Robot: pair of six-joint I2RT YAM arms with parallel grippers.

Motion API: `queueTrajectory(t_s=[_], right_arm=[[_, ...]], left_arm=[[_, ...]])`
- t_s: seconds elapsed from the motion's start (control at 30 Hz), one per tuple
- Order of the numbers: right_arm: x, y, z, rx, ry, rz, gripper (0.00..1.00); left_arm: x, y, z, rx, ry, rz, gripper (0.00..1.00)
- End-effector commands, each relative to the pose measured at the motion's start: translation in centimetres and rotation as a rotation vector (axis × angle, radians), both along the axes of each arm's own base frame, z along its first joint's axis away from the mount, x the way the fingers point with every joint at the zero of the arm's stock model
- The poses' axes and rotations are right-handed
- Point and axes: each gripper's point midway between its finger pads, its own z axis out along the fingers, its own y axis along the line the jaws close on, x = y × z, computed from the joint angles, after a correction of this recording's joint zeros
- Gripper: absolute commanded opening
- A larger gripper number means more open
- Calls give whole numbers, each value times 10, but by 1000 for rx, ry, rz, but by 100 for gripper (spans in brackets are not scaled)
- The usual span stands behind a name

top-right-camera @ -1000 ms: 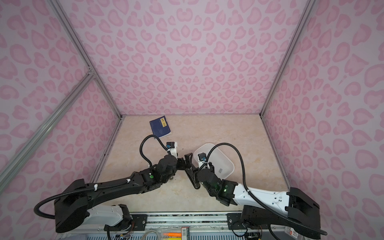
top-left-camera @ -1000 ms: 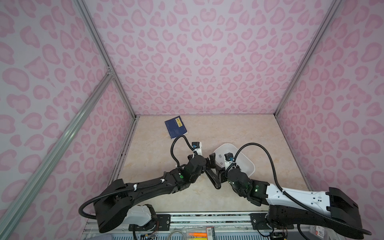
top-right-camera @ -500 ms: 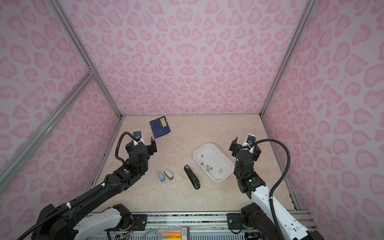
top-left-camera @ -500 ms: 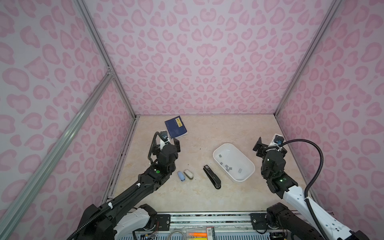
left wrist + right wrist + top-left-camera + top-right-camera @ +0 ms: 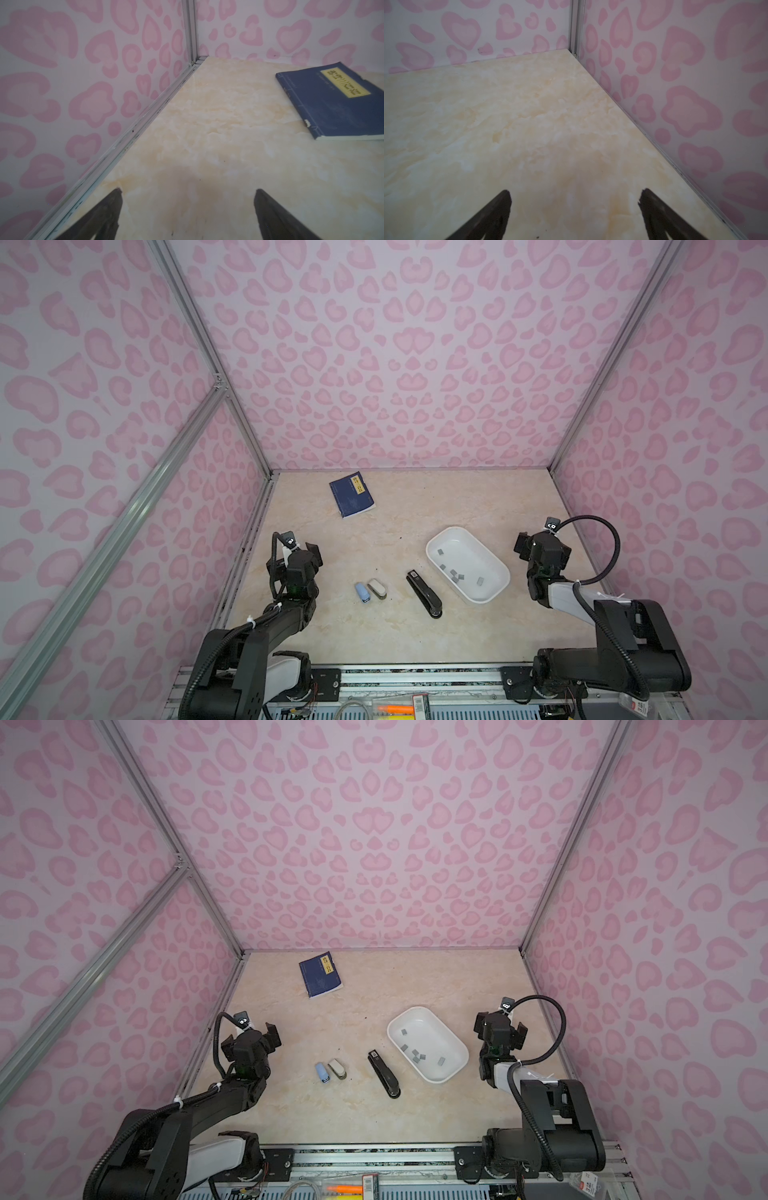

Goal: Load the staples into the stapler

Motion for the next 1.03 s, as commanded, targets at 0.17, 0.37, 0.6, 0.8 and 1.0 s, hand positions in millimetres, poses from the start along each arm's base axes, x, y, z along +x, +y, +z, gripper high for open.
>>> queueTrajectory(t_s=[0.17,0.37,0.6,0.8,1.0], right_arm=[[27,37,-1,17,-80,231,98],[22,40,-5,-7,-111,243,98],[21,41,-5,-14,-106,243,98],[21,42,-5,-17,-103,246,98],[25,44,-7,-12,-86,257,98]], left_arm=[[52,-35,3,-63,-90,-299,98],[52,-29,1,-87,-78,-277,98],[52,-28,2,-86,-80,-276,98],[52,-28,2,-86,-80,-277,98],[52,-28,2,-86,-80,-277,98]])
